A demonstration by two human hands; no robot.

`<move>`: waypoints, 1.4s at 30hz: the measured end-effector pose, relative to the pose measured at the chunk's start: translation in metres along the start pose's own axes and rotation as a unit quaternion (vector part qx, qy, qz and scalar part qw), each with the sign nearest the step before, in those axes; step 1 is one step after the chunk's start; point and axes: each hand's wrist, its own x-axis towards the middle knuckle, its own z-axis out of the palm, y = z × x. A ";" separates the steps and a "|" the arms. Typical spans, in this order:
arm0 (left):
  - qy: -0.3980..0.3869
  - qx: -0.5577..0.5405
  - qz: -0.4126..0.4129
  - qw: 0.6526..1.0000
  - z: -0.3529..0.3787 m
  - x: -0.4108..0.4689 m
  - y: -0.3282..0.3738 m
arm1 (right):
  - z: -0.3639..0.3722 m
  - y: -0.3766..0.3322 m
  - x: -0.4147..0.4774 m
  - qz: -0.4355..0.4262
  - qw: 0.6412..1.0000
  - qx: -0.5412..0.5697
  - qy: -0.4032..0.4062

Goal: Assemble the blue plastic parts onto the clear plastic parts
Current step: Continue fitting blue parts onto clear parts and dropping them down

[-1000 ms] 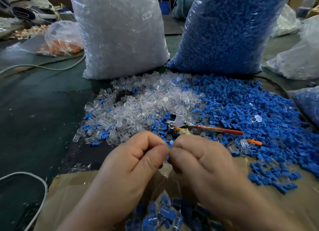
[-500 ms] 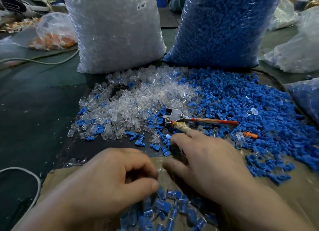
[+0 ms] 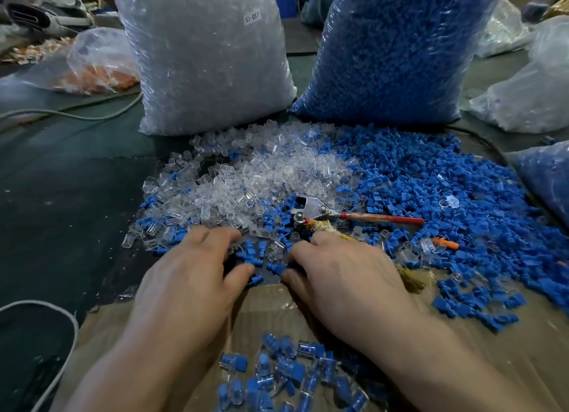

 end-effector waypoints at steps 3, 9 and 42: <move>-0.001 -0.040 0.018 0.999 0.000 0.000 0.003 | 0.000 0.000 0.000 0.000 1.000 0.005 0.004; 0.007 -0.084 0.027 0.996 -0.001 0.000 0.002 | -0.001 0.003 -0.001 0.004 0.999 0.024 0.025; 0.126 -0.240 0.041 0.962 0.004 -0.005 0.005 | -0.018 0.008 -0.006 0.183 0.561 0.807 -0.026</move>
